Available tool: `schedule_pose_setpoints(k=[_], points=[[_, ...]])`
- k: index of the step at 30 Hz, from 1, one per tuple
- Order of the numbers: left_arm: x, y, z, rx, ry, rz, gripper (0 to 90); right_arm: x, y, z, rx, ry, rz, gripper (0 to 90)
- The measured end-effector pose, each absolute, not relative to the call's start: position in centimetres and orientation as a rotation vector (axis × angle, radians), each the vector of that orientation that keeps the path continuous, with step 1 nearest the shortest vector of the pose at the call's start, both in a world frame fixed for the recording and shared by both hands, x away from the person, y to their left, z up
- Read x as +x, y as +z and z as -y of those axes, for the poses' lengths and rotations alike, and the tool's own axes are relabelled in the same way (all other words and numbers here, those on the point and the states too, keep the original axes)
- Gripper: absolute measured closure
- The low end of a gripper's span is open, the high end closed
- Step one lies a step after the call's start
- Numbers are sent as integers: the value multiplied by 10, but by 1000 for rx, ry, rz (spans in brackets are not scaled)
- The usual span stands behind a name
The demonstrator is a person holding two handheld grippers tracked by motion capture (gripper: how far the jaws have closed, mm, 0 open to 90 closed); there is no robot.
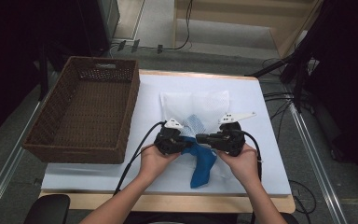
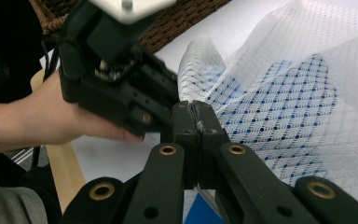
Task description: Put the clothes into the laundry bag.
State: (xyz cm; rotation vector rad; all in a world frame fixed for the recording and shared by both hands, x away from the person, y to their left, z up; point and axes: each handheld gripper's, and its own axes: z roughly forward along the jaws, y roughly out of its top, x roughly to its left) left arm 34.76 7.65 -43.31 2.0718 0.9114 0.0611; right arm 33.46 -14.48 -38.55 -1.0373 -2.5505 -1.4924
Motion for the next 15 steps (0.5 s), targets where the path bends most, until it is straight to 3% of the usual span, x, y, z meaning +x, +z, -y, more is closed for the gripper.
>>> schedule_pose_setpoints(k=[5, 15], points=[[352, -424, -74, 2046, 102, -915, 836, 334, -384, 146, -1035, -1514, 2533, 900], [370, -451, -65, 2086, 127, -978, 822, 340, -393, 150, -1091, -1455, 2527, 900]])
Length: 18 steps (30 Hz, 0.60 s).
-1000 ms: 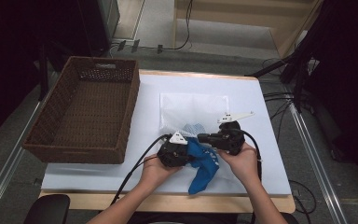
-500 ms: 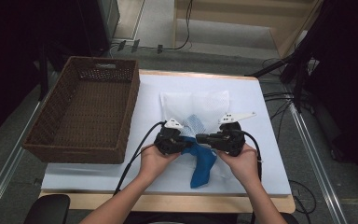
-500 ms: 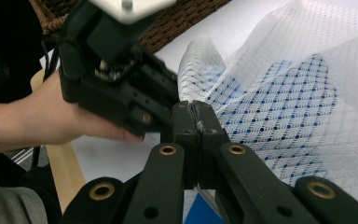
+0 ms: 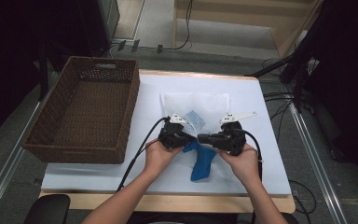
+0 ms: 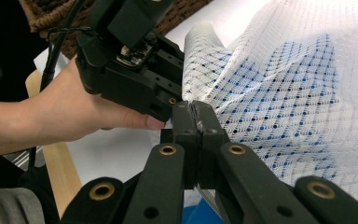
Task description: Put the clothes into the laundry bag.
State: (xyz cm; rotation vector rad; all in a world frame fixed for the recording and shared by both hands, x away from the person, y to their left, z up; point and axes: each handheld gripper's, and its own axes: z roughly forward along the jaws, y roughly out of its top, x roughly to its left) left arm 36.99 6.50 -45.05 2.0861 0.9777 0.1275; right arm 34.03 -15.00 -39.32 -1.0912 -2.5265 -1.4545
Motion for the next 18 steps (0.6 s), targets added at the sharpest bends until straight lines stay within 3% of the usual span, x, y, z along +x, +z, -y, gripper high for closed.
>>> schedule_pose_setpoints(k=[9, 13, 18], points=[[377, -459, -69, 2086, 78, -988, 767, 344, -400, 146, -1097, -1426, 2539, 900], [375, -455, -72, 2081, 8, -978, 687, 345, -401, 146, -1097, -1420, 2546, 900], [368, -445, -77, 2101, 24, -939, 639, 346, -402, 148, -1105, -1425, 2539, 900]])
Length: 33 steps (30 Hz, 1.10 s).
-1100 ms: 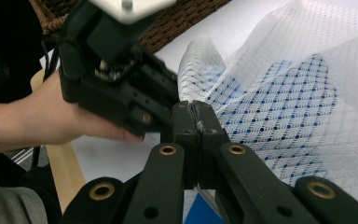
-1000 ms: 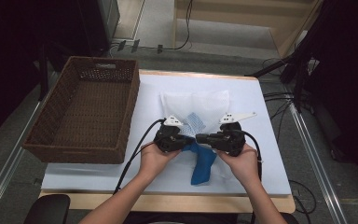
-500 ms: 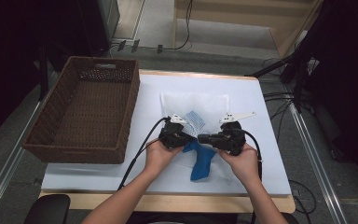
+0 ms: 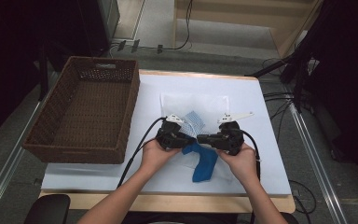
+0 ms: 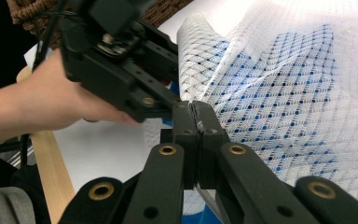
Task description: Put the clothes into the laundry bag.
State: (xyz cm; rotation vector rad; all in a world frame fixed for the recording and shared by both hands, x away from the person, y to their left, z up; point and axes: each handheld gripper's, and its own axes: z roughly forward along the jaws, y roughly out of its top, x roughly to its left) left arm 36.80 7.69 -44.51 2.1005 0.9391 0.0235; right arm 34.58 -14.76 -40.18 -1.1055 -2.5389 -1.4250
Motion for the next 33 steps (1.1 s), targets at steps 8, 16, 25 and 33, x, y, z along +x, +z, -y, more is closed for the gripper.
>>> schedule_pose_setpoints(k=[8, 16, 25, 33], points=[[355, -425, -89, 2111, 25, -889, 506, 348, -401, 151, -1126, -1428, 2539, 900], [340, -411, -99, 2132, 31, -845, 417, 348, -402, 151, -1132, -1423, 2542, 900], [324, -410, -116, 2150, 45, -843, 399, 349, -403, 152, -1141, -1416, 2543, 900], [322, -422, -128, 2160, 44, -887, 394, 348, -403, 152, -1136, -1411, 2547, 900]])
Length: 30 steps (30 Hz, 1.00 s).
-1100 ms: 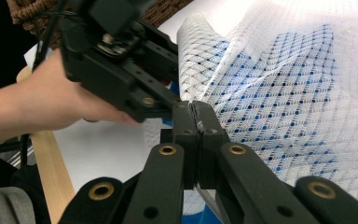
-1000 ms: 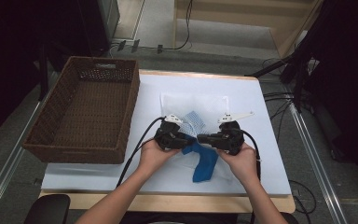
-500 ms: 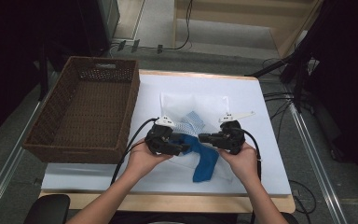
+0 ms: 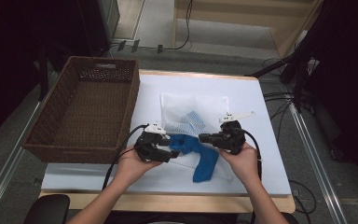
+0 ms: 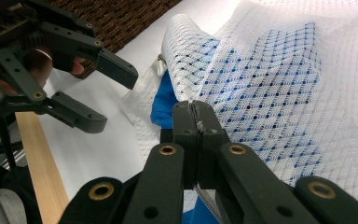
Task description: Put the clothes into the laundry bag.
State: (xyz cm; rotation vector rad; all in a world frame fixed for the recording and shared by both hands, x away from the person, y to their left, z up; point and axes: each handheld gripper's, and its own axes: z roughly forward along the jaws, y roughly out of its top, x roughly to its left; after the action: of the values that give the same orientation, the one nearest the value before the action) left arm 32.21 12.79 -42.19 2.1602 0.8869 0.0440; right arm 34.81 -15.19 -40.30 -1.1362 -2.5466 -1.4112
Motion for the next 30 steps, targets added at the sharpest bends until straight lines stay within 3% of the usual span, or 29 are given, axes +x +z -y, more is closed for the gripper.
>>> schedule_pose_setpoints(k=[25, 27, 30], points=[[339, -457, -125, 2177, -4, -1002, 447, 346, -403, 151, -1127, -1407, 2554, 900], [340, -458, -119, 2178, 9, -1010, 493, 346, -402, 150, -1130, -1407, 2554, 900], [345, -460, -115, 2176, 26, -1015, 686, 346, -403, 150, -1130, -1406, 2553, 900]])
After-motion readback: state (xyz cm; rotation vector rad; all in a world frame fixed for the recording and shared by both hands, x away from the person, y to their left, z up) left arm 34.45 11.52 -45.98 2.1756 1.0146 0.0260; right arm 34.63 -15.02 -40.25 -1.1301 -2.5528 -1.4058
